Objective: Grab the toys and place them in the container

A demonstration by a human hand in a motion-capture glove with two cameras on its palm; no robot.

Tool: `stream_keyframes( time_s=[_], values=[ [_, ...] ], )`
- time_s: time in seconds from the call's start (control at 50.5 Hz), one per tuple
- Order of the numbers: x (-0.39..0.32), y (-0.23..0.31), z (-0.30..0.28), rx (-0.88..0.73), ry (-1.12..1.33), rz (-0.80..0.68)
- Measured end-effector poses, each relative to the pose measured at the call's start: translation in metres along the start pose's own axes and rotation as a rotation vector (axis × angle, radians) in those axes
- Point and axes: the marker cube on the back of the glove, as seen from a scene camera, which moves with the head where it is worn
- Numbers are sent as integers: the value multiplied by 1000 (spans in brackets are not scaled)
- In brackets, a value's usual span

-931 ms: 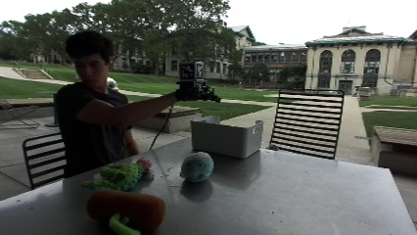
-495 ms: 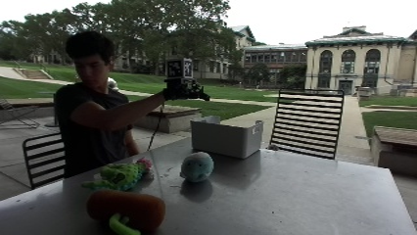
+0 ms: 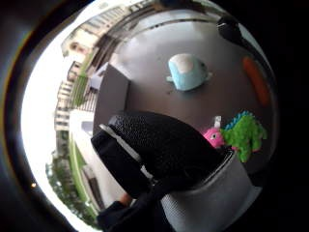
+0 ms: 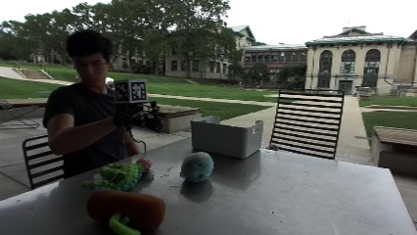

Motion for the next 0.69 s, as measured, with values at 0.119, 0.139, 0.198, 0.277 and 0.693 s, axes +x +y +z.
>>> stream_keyframes(
  time_s=[0.119, 0.139, 0.198, 0.277, 0.693],
  values=[
    [45, 10, 36, -47, 17, 70],
    [50, 11, 42, -57, 18, 79],
    [64, 17, 61, -87, 8, 107],
    [75, 25, 83, -126, -9, 130],
    [95, 48, 152, -339, -58, 209]
  ],
)
